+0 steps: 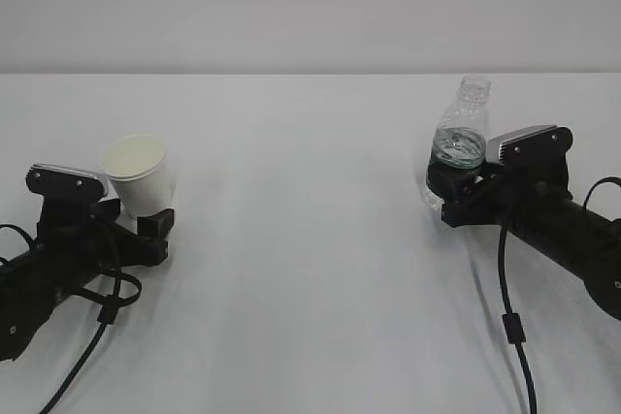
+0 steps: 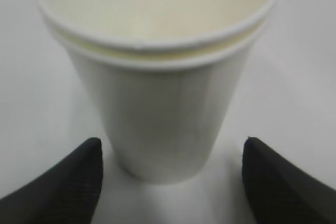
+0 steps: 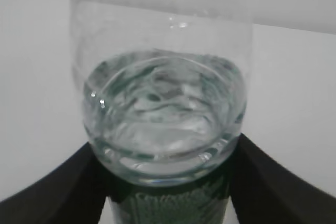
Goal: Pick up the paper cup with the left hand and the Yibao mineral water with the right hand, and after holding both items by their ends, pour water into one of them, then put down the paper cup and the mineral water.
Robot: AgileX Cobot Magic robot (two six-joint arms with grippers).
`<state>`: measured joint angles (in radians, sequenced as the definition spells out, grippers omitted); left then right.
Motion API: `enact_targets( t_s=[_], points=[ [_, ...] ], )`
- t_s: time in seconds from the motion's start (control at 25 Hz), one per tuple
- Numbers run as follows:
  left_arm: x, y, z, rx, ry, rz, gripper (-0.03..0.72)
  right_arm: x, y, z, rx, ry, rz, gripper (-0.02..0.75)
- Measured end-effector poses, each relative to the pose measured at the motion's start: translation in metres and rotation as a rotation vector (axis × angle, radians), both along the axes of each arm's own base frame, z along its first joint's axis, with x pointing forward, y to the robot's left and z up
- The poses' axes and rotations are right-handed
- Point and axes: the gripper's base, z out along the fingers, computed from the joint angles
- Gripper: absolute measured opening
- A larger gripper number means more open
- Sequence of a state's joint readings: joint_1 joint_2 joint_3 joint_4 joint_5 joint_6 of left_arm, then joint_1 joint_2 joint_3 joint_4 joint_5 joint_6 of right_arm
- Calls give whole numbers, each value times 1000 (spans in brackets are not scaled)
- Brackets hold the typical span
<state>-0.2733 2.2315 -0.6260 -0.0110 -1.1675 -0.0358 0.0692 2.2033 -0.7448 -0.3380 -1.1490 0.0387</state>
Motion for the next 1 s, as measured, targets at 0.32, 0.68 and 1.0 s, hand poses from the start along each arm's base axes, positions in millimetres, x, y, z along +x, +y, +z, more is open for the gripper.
enact_targets(
  t_s=[0.32, 0.68, 1.0],
  points=[
    [10, -3, 4, -9, -30, 0, 593, -1, 1, 0, -3, 0, 16, 498],
    [10, -3, 4, -9, -30, 2, 593, -1, 2, 0, -6, -4, 32, 497],
    [17, -4, 7, -2, -53, 6, 593, -1, 3, 0, -6, -4, 34, 497]
  ],
)
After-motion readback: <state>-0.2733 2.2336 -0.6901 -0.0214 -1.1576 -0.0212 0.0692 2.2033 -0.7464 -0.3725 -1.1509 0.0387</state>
